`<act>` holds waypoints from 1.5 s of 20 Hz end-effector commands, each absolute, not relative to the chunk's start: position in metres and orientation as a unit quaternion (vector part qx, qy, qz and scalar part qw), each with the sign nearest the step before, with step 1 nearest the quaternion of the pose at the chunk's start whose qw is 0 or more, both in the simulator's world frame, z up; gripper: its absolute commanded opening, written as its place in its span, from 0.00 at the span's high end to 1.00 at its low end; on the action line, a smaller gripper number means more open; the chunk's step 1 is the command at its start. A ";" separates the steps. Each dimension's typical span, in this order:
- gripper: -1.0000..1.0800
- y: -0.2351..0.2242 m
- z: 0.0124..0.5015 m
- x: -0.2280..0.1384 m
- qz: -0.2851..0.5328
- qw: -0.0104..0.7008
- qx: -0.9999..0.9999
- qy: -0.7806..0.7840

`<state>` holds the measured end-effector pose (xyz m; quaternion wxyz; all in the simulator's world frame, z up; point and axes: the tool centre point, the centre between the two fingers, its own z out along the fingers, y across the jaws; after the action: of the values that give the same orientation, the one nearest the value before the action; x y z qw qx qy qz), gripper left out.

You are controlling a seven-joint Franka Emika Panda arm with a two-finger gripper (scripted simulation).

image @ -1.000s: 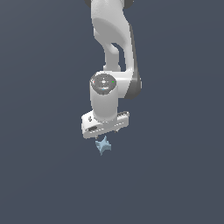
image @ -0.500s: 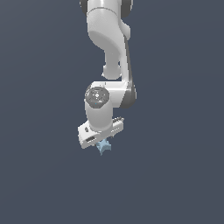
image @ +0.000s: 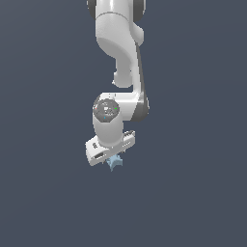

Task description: Pick up the object and move it to a goal position.

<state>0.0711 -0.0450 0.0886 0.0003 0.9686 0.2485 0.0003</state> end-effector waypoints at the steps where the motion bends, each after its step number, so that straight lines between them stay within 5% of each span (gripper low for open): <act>1: 0.04 -0.045 0.082 0.071 0.000 0.000 0.969 0.249; 14: 0.04 -0.045 0.041 0.071 0.000 0.000 0.968 0.251; 15: 1.00 -0.045 0.041 0.071 0.000 0.000 0.968 0.251; 30: 1.00 -0.054 0.047 0.074 0.000 0.000 0.968 0.251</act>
<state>0.0729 -0.0493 0.0440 -0.0003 0.9680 0.2511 -0.0004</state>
